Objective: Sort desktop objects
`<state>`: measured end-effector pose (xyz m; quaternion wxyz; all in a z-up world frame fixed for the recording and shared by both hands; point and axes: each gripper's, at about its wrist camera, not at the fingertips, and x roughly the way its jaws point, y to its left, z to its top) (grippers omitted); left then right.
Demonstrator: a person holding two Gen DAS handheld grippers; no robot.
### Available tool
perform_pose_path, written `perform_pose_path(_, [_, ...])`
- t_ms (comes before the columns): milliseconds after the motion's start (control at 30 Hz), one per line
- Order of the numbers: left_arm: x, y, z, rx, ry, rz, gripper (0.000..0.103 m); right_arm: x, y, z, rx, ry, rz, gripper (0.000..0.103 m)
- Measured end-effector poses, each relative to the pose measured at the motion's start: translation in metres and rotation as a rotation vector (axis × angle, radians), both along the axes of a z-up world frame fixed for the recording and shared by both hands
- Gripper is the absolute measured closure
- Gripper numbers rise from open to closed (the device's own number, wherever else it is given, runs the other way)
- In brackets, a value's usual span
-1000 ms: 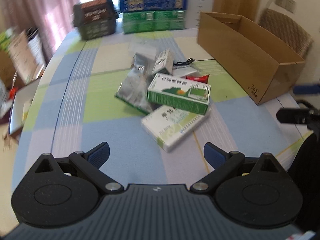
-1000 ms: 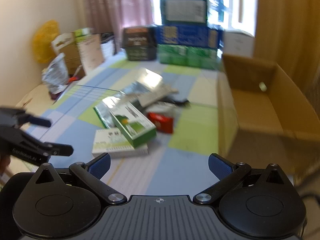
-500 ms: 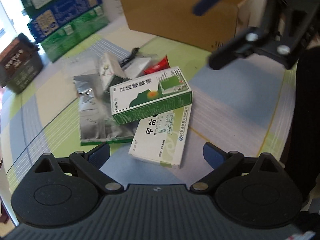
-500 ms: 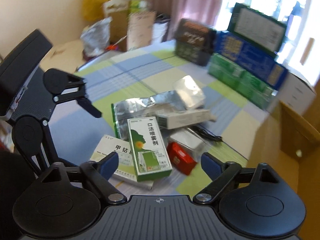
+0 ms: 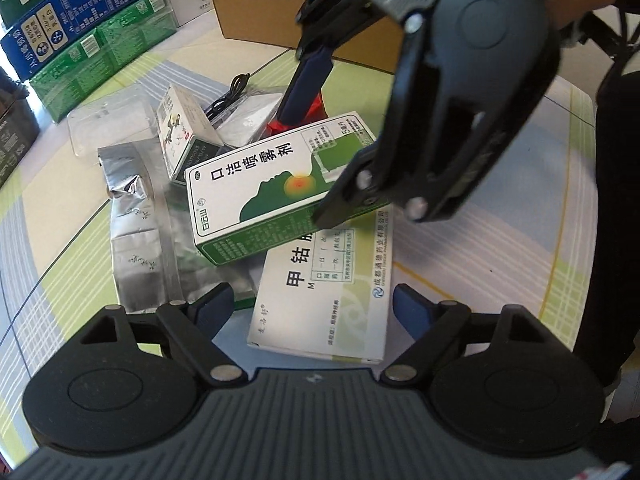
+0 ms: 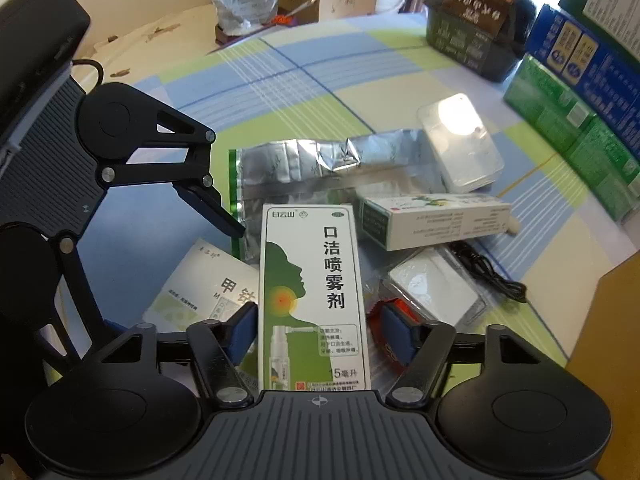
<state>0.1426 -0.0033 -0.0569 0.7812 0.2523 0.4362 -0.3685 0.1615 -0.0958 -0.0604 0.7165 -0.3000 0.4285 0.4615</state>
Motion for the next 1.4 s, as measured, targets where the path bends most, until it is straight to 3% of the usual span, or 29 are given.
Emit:
perform_pose_path(433, [0.009, -0.017, -0.001, 0.002, 0.020, -0.043, 0.028, -0.017, -0.028, 0.019, 0.007, -0.007, -0.108, 0.050])
perform_pose_path(767, [0.005, -0.030, -0.001, 0.028, 0.051, 0.004, 0.035, -0.044, -0.069, 0.027, 0.009, 0.009, -0.380, 0.050])
perform_pose_path(1000, [-0.010, -0.016, 0.004, 0.054, 0.084, 0.102, 0.035, -0.065, -0.087, 0.005, 0.006, 0.050, -0.558, 0.050])
perform_pose_path(1400, [-0.015, -0.018, 0.000, 0.007, 0.070, 0.126, 0.035, -0.058, -0.094, -0.016, 0.058, 0.083, -0.631, 0.050])
